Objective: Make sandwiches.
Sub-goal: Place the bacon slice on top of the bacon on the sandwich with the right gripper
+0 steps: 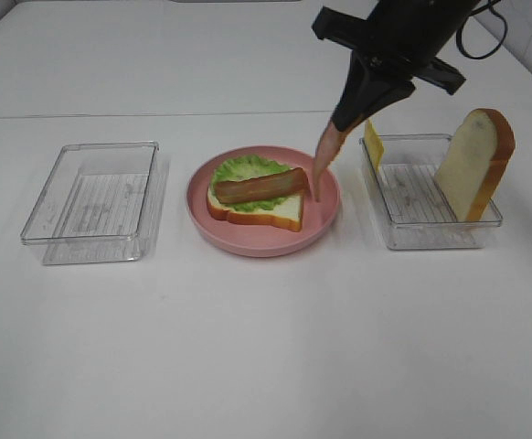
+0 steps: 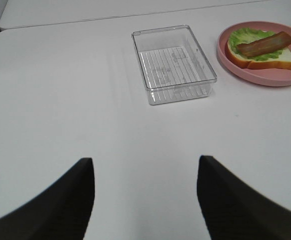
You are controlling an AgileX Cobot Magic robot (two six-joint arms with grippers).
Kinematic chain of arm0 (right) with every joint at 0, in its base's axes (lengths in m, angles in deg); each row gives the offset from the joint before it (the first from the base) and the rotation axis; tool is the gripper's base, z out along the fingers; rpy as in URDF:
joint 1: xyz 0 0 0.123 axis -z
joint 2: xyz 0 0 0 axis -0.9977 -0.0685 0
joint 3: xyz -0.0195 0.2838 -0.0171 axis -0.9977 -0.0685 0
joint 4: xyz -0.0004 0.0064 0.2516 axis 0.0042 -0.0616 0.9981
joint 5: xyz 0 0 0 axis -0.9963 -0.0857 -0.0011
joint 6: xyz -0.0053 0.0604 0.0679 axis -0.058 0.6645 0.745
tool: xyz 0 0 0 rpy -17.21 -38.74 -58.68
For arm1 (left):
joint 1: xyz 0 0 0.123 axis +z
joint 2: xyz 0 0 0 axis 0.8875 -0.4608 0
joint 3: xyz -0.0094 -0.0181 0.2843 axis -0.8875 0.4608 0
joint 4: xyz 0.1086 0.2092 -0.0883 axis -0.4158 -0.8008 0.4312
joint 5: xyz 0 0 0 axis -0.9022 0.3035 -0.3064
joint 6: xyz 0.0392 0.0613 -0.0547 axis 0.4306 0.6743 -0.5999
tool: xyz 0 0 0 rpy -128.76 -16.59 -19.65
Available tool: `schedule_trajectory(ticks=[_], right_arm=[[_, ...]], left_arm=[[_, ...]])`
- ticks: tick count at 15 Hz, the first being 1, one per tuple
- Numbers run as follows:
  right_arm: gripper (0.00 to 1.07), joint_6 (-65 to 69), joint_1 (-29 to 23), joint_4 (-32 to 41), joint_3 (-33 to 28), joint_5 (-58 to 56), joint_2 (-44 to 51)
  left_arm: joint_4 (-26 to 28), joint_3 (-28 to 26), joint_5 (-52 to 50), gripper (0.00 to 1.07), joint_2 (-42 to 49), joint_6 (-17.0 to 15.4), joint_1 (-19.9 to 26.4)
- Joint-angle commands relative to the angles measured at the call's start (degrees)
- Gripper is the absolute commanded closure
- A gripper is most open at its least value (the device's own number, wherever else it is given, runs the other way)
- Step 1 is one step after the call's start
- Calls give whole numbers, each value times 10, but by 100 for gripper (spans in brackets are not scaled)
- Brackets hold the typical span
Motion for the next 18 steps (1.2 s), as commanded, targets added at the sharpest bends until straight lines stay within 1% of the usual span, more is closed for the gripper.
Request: schedule_trajectory(ticks=[1,2,5,10,12,13,15,17,18], right_arm=[[107,-62,-17,122,2,50,-1],[107,-65,-18,137,2,63,-3],[107,-85,-35,225,2,142,-35],[107,-143,-54,356,2,233,-117],[107,-152,-56,387,2,251,-151],[107,-152,-55,386,2,250,-163],[107,-139,-52,359,2,244,-171],[107,-92,-47,284,3,253,-167],[107,-46,-38,210,3,253,-160]], left_arm=[[1,1,-6,49,11,-3,1],[1,1,-6,49,11,-3,1],[1,1,-6,49,11,-3,1],[2,1,-6,49,11,-3,1],[2,1,-6,49,11,-3,1],[2,1,-6,49,11,-3,1],[2,1,-6,49,11,-3,1],[2,1,-6,49,11,-3,1],[2,1,-6,49,11,-2,1]])
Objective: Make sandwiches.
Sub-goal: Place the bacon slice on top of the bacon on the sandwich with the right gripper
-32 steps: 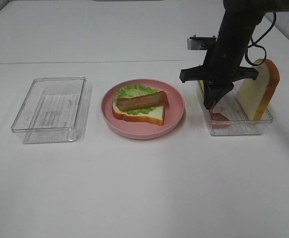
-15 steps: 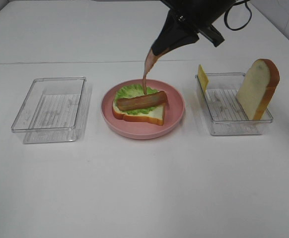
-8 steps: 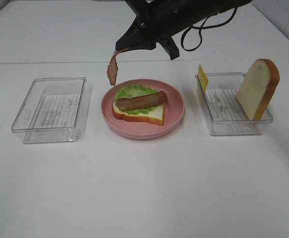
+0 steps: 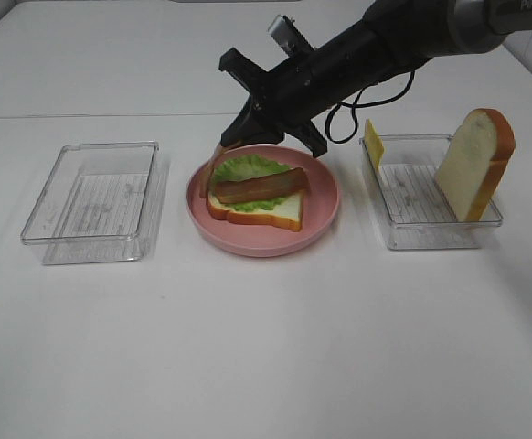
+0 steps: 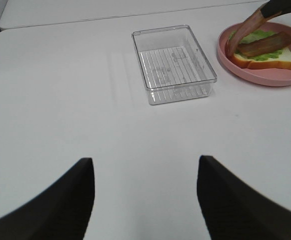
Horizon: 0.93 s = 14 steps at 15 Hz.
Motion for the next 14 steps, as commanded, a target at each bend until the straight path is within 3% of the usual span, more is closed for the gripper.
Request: schedule_trajectory(ticks=[1,3,5,6,7,9,10,14], right_arm=[[106,56,7,-100,3,2,10],[103,74,7,-133,3,1,11],[93,103,7,-189,3,-4,12],[81,106,7,-203,3,-6,12],[76,105,7,-205,3,-6,12],[45,99,7,-206,3,-9,12],[36,90,7,-206,3,-13,14],[31,84,7,-218,3,-40,46]], left_arm=[[2,1,-6,49,11,-2,1],[2,1,-6,49,11,-2,1],[2,1,-6,49,11,-2,1],[2,1,-6,49,11,-2,1],[2,1,-6,49,11,-2,1],[2,1,-6,49,11,-2,1],[2,1,-6,49,11,-2,1],[2,1,-6,49,11,-2,1]])
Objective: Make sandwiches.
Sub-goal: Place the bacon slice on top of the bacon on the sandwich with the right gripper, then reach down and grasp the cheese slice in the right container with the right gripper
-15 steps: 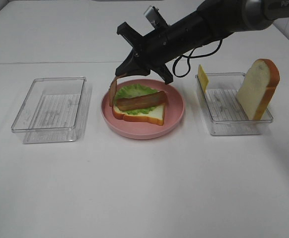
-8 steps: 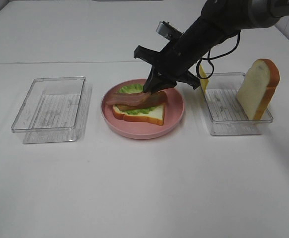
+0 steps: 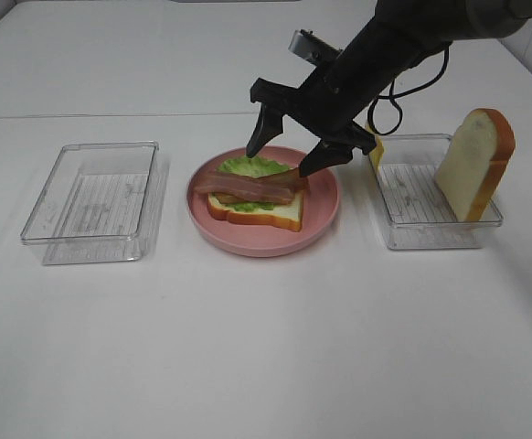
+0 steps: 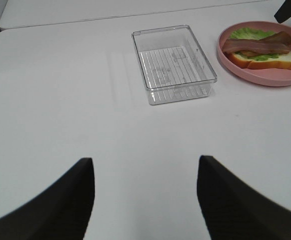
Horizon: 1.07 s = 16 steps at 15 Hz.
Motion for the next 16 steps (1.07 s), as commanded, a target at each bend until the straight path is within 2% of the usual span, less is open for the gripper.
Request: schedule_trajectory(ticks=[1,4,6,10,11,14,16], right_arm=[[31,-10,0,-22,3,-26,36],[31,0,0,-70,8,-77,81],[31,23,0,-119,32,-140,101],[33,99,1,-285,88,-218,115],[40,117,1,-356,96,-222,115],[43,114,13,-370,96,-213,107],[43,93,36,-332,96,-191,95]], left_arm=[[2,1,-6,49,11,-2,1],[2,1,-6,49,11,-2,1],[2,1,-6,49,11,-2,1],[2,1,-6,49,11,-2,1],[2,1,-6,49,11,-2,1],[2,1,-6,49,11,-2,1],[2,1,-6,49,11,-2,1]])
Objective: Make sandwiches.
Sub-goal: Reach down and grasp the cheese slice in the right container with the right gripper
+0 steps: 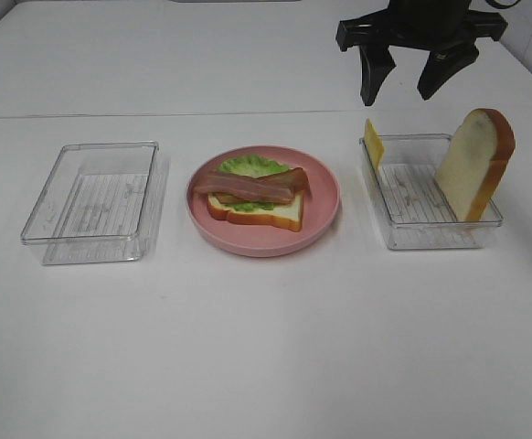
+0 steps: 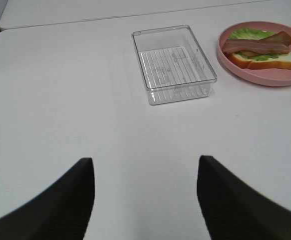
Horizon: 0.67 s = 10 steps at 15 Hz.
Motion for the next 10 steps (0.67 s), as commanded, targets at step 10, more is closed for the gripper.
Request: schedule_trajectory(ticks=[10], right_arm=[[49,-64,68,111,104,43,-145]], left_arm=[[2,1,-6,49,11,-2,1]])
